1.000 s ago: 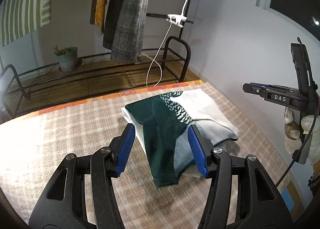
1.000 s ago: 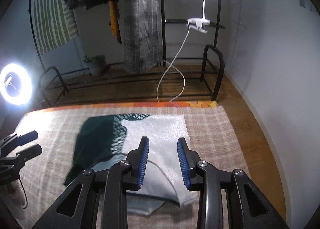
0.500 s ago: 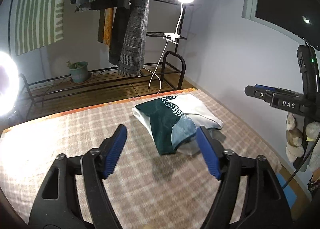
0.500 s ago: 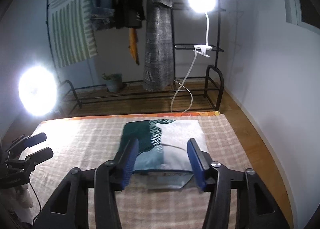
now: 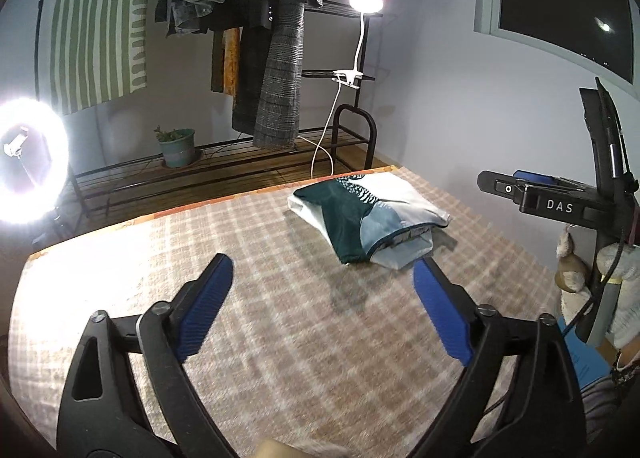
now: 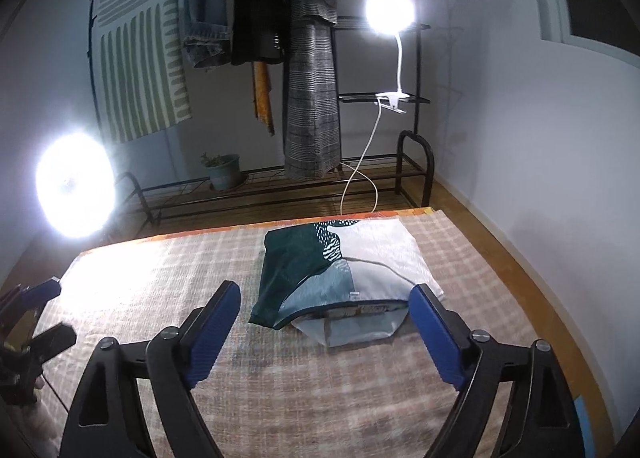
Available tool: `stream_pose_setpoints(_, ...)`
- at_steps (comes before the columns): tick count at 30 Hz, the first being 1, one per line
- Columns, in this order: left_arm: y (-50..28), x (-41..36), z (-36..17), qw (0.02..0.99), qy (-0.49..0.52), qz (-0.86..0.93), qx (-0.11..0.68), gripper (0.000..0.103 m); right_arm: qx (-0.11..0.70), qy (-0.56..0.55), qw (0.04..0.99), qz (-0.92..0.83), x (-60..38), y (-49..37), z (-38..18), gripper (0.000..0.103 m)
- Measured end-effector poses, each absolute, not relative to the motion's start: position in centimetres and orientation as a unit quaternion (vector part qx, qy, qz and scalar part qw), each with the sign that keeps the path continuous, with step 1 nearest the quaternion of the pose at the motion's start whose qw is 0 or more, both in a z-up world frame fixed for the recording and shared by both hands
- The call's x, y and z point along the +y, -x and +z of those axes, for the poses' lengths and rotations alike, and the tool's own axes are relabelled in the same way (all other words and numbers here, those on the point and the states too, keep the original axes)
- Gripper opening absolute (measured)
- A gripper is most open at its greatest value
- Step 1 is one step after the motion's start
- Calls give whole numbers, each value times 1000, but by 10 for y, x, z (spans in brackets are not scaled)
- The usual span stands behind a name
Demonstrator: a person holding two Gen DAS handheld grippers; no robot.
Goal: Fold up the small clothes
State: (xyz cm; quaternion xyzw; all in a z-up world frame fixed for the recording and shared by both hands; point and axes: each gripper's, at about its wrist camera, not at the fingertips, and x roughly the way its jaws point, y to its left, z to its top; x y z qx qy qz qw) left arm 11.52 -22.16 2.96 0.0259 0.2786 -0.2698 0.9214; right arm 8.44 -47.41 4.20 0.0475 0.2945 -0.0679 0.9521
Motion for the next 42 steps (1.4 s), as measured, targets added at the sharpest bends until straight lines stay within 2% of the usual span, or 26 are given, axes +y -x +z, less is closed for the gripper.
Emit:
stream_pose_setpoints(6,-106,-216,20,926,-40,-255,276,103,278,-59,955,-88,-463,-77,29,102)
stream_pose_setpoints(17,-104,-218,3,918,-51,-255,298,103,279,-78,953,-92,-460,-74,3,103)
stream_pose_setpoints(42,-95,-217,1,919,-62,-251,296,103,282,-85,950,-106,-460,-78,-6,103)
